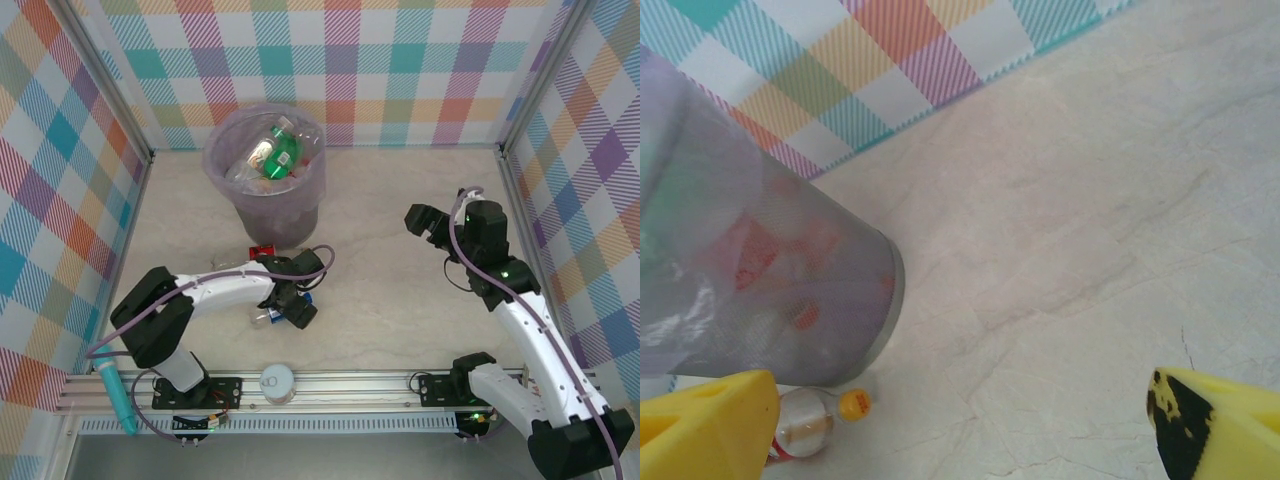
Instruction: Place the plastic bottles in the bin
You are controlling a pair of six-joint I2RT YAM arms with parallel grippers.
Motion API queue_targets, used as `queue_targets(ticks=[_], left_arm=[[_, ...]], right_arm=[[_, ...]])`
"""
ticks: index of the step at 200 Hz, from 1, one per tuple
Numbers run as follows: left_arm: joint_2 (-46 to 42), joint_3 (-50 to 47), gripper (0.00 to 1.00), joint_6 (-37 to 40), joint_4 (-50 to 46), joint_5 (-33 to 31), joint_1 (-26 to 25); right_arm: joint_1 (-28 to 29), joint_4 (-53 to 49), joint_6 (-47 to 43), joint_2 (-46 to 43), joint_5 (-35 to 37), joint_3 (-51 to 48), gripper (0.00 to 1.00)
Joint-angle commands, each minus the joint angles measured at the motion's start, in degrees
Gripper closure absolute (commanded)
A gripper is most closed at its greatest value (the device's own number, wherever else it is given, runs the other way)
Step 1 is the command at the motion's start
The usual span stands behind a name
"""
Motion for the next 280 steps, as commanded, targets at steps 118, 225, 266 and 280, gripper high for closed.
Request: queue_targets(ticks=[118,225,266,280], left_arm=[[-1.39,8.37,0.42,0.37,-8.62,-4.95,-0.50],[-7.11,15.87,0.56,-0.69,-9.45,-5.77,-0.48],[-11.10,17.86,0.59,-1.26,-8.85,-4.25,-0.54],[-12.06,19.20,0.60,-1.28,-8.87,-3.87,-0.49]], right_arm=[[-0.46,2.76,-0.06,2.23,-0.01,-0.05,0.05],[-0.73,2.99,-0.33,2.88,-0.88,0.18,0.05],[-0.81,3.23,0.16,3.44,-1.08,0.50,0.05],[-0.82,3.08,0.48,3.62,-1.55,0.54,0.05]])
